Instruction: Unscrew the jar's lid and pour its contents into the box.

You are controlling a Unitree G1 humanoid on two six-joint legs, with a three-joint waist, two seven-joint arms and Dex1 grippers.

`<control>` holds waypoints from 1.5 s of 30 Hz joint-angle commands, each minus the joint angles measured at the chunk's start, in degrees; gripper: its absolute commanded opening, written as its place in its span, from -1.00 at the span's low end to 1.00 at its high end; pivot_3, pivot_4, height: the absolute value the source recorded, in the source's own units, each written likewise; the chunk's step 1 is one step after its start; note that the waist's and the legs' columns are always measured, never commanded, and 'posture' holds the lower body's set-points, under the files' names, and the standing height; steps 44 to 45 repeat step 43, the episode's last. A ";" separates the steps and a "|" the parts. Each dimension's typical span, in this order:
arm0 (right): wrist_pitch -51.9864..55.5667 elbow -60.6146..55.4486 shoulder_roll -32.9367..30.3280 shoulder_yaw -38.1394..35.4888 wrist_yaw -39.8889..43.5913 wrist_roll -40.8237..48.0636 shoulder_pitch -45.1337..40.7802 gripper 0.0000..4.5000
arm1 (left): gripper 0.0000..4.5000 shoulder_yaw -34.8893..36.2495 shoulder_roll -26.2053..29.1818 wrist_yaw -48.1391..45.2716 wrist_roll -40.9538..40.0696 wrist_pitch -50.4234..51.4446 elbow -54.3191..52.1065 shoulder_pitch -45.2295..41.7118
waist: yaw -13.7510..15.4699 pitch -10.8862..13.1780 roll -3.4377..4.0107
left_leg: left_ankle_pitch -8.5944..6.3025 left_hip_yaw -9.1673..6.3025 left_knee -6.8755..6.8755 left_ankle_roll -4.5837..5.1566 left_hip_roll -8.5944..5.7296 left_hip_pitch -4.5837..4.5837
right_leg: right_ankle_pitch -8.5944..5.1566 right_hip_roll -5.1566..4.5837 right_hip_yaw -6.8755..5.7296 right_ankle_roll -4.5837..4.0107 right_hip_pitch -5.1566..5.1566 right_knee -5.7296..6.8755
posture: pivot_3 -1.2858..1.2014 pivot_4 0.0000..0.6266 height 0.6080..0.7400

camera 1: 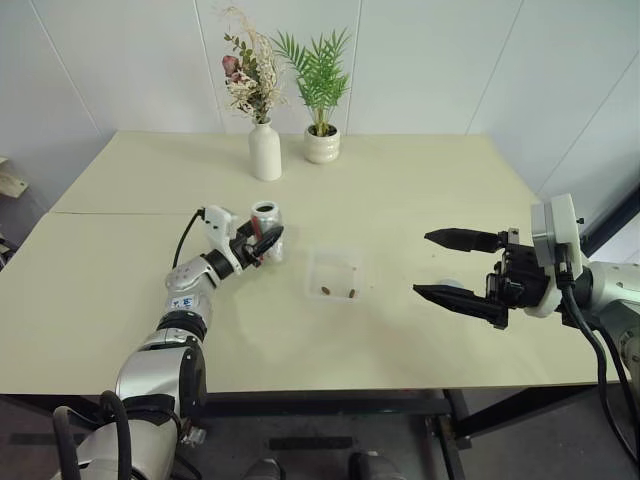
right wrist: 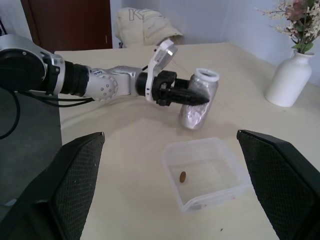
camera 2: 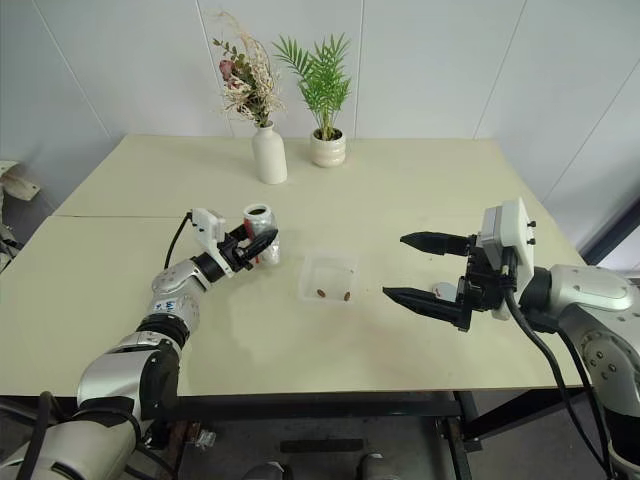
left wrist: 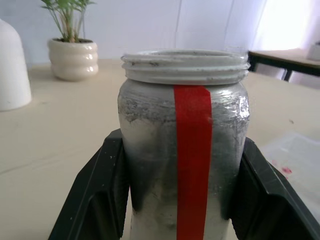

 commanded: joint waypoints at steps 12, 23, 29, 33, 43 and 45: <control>-0.36 -1.93 -0.60 -2.01 -0.78 0.31 0.77 1.00 | 0.27 -1.33 1.59 -1.50 2.83 -0.30 -0.06 1.49 | -0.11 -0.01 0.00 | 0.00 0.01 -0.03 0.00 0.01 0.01 | 0.01 0.00 0.02 0.00 0.00 -0.02 | 0.03 -0.52 1.00; -0.25 0.08 -1.67 -0.57 0.95 -0.70 -1.93 1.00 | 0.98 -2.07 4.92 -8.24 3.03 0.20 -1.10 2.28 | -0.13 0.00 0.00 | 0.00 0.01 -0.09 0.00 0.04 -0.01 | 0.01 0.00 0.01 0.00 -0.03 -0.07 | 0.03 -0.52 1.00; 0.70 -0.55 -2.92 -1.58 2.30 -0.63 -0.38 1.00 | 0.98 -2.61 9.33 -18.94 2.50 3.92 -2.10 2.95 | -0.18 0.00 0.00 | 0.00 0.03 -0.10 0.00 0.04 -0.03 | 0.01 0.00 0.01 -0.01 -0.04 -0.12 | 0.03 -0.52 1.00; 1.78 -1.53 -4.59 -3.23 2.52 -0.07 1.10 1.00 | 0.98 -2.44 13.62 -27.96 1.75 4.33 -2.81 3.68 | -0.34 0.00 0.00 | 0.00 0.02 -0.17 0.00 0.06 -0.03 | 0.00 0.00 0.01 -0.04 -0.05 -0.16 | 0.03 -0.52 1.00; 1.16 -1.06 -6.59 -7.67 3.78 -0.98 3.81 1.00 | 0.98 1.89 20.45 -38.10 -1.73 -2.06 -1.52 0.82 | -0.31 0.00 0.00 | -0.01 0.02 -0.21 -0.01 0.17 -0.04 | -0.01 -0.01 -0.05 -0.13 -0.06 -0.25 | 0.03 -0.52 1.00; 1.16 -1.06 -6.59 -7.67 3.78 -0.98 3.81 1.00 | 0.98 1.89 20.45 -38.10 -1.73 -2.06 -1.52 0.82 | -0.31 0.00 0.00 | -0.01 0.02 -0.21 -0.01 0.17 -0.04 | -0.01 -0.01 -0.05 -0.13 -0.06 -0.25 | 0.03 -0.52 1.00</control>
